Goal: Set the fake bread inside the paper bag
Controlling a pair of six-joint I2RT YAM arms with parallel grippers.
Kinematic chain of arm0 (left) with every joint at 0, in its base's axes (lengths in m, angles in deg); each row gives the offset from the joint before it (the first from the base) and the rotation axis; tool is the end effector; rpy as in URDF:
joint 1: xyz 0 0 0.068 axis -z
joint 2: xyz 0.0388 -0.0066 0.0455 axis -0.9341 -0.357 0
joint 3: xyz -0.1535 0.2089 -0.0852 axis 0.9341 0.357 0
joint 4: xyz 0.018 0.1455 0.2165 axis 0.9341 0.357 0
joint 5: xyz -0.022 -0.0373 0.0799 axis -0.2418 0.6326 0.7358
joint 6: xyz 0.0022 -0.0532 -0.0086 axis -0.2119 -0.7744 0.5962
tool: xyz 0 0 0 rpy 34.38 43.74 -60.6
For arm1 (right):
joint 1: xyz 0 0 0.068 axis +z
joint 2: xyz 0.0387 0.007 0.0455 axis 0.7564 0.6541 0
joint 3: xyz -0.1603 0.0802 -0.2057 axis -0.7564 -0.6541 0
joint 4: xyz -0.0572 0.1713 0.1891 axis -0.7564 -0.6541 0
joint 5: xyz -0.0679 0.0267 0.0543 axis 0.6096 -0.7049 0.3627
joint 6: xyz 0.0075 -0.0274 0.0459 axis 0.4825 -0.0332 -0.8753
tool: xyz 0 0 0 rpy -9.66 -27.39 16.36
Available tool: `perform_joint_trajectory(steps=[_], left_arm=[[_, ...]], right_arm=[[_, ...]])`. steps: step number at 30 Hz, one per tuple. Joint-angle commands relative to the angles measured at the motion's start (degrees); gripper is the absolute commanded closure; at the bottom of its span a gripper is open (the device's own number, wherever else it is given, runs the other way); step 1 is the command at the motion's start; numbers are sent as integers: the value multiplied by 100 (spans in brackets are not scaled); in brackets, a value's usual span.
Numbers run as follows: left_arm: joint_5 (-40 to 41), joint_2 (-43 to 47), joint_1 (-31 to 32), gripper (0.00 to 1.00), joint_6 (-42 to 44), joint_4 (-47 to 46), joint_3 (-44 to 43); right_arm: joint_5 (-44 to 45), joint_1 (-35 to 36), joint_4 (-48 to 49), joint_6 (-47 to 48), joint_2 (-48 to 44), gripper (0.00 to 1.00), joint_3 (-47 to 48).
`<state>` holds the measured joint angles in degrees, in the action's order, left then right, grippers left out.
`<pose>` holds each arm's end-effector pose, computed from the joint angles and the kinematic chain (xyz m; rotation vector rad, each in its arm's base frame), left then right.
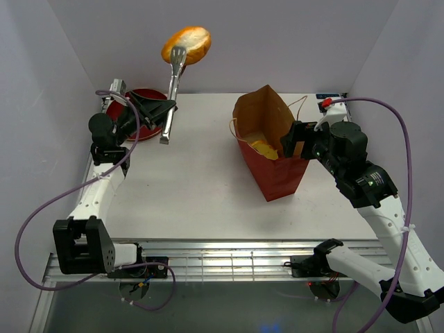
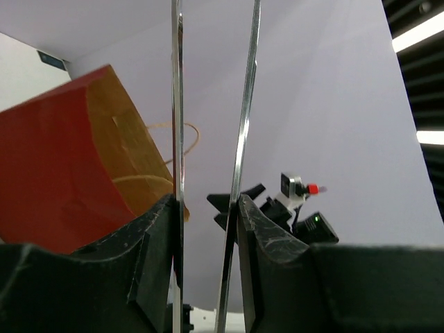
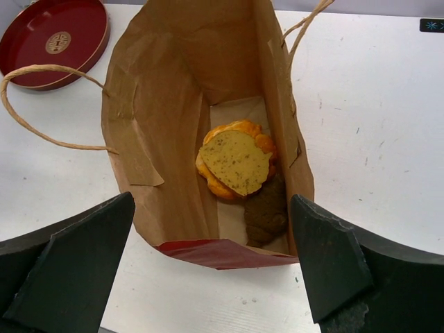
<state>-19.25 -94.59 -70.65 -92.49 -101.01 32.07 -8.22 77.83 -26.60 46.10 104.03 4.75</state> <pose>0.3004 -0.0181 0.3727 -0.3570 1.5734 -1.7067 0.1610 0.0797 0.4308 -0.1002 1.8299 0.3279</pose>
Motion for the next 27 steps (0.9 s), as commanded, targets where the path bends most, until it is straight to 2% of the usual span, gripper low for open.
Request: perform_joint_trajectory(steps=[1,6,11,18,21,27], left_arm=[[-138,763,375,82,300,-146,216],[-278,1441,736,81,441,65,595],[-454,2047,771,81,564,171,876],[-824,2119,859,81,863,285,684],[-806,2101,991,81,1170,565,534],[-456,1873,1578,81,2382,1970,-63]], right_arm=[[369,32,146,93,-13,2,151],[361,32,181,93,-39,2,133],[379,40,181,93,-109,2,107],[326,40,208,75,-127,2,54],[326,32,199,67,-136,2,28],[396,40,243,67,-206,2,-77]])
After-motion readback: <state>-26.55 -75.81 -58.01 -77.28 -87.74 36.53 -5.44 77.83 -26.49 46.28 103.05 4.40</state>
